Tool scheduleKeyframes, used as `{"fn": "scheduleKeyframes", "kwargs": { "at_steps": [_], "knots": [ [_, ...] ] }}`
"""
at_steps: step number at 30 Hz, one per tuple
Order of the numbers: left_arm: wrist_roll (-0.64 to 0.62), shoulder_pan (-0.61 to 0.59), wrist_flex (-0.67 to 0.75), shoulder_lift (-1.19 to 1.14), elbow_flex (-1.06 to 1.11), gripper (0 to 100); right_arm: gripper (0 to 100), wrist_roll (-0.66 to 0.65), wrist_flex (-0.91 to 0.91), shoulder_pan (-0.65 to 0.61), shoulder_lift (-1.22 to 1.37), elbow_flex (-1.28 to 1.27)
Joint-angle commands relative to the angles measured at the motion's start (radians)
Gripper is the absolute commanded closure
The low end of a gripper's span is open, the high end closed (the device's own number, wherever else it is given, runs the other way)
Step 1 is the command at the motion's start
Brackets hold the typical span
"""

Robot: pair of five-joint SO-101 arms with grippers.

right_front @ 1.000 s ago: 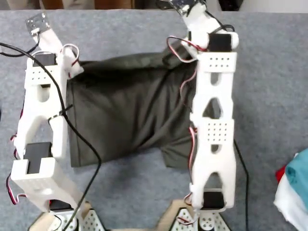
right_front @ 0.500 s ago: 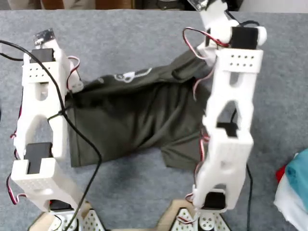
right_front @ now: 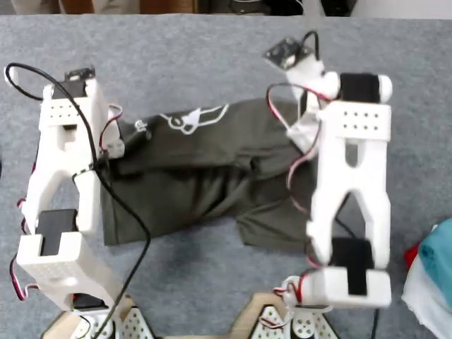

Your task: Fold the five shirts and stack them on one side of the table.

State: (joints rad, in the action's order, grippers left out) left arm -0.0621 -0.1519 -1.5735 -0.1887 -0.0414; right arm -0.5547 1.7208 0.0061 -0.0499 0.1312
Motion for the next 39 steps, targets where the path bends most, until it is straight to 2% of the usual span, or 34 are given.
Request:
{"fn": "scheduleKeyframes", "kwargs": {
  "at_steps": [1, 7, 14, 22, 31, 33, 36, 39],
  "knots": [
    [0.048, -0.017, 0.008, 0.031, 0.044, 98, 99.4, -0.034, -0.017, 0.036, -0.150, -0.151],
    [0.114, -0.008, 0.015, 0.170, 0.186, 98, 99.4, -0.063, -0.018, 0.042, -0.355, -0.403],
    [0.126, -0.006, 0.114, 0.364, 0.411, 98, 99.4, -0.064, -0.018, 0.073, -0.553, -0.638],
    [0.126, 0.015, 0.141, 0.447, 0.545, 98, 99.4, -0.186, -0.031, 0.288, -0.596, -0.730],
    [0.126, 0.015, 0.158, 0.447, 0.577, 98, 99.4, -0.199, -0.048, 0.300, -0.602, -0.763],
    [0.126, 0.015, 0.158, 0.447, 0.569, 98, 99.1, -0.236, -0.049, 0.289, -0.602, -0.760],
    [0.147, 0.015, 0.152, 0.453, 0.566, 96, 91.2, -0.255, -0.049, 0.283, -0.602, -0.759],
    [0.147, 0.009, 0.132, 0.455, 0.566, 83, 77.6, -0.295, -0.046, 0.275, -0.604, -0.740]
  ]
}}
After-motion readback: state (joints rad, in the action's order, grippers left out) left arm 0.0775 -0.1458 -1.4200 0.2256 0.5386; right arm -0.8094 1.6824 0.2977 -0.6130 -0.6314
